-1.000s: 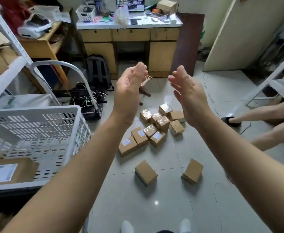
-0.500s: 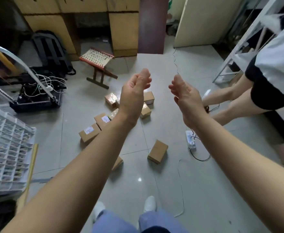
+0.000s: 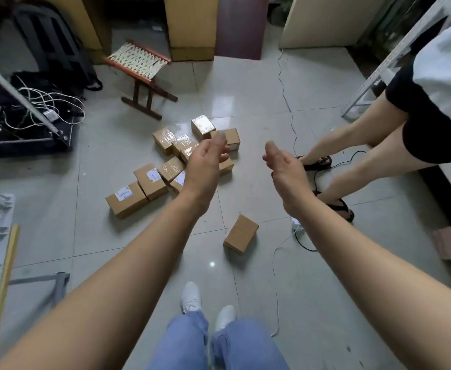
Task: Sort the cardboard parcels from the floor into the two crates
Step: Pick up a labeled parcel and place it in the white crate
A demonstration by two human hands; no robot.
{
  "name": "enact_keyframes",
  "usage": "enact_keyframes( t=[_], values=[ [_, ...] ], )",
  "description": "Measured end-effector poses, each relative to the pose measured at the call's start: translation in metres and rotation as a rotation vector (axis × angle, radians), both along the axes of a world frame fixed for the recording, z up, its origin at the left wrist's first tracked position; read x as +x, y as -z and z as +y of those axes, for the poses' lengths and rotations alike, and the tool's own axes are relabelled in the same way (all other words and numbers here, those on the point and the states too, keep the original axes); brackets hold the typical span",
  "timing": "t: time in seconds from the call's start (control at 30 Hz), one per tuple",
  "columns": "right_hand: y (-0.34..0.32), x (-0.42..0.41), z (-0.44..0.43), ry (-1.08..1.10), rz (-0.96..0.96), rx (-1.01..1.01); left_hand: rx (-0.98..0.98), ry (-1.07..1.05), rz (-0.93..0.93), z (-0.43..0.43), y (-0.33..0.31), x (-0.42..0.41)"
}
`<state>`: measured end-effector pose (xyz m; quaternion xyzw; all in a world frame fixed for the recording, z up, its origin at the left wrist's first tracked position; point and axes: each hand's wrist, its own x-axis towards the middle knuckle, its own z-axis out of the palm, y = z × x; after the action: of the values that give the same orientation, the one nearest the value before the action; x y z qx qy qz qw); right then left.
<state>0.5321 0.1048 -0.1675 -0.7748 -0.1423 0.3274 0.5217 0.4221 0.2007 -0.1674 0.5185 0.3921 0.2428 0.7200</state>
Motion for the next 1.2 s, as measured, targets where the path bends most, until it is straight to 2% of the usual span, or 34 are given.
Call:
enact_keyframes(
  t=[0.2,0.43,0.67,1.0,1.2],
  values=[
    [0.055,0.031,0.028,-0.082,0.032,-0.080,-0.055,-0.079,0.070,0.008,0.054,0.025],
    [0.153,0.085,0.038,-0.299,0.035,-0.208,-0.102,-0.245,0.204,0.000,0.158,0.060],
    [0.290,0.122,0.019,-0.472,0.026,-0.382,-0.279,-0.377,0.368,-0.043,0.307,0.081],
    [0.528,0.148,-0.019,-0.531,0.006,-0.556,-0.594,-0.476,0.542,-0.095,0.545,0.086],
    [0.645,0.159,-0.016,-0.525,-0.019,-0.602,-0.664,-0.432,0.608,-0.107,0.661,0.097]
  ],
)
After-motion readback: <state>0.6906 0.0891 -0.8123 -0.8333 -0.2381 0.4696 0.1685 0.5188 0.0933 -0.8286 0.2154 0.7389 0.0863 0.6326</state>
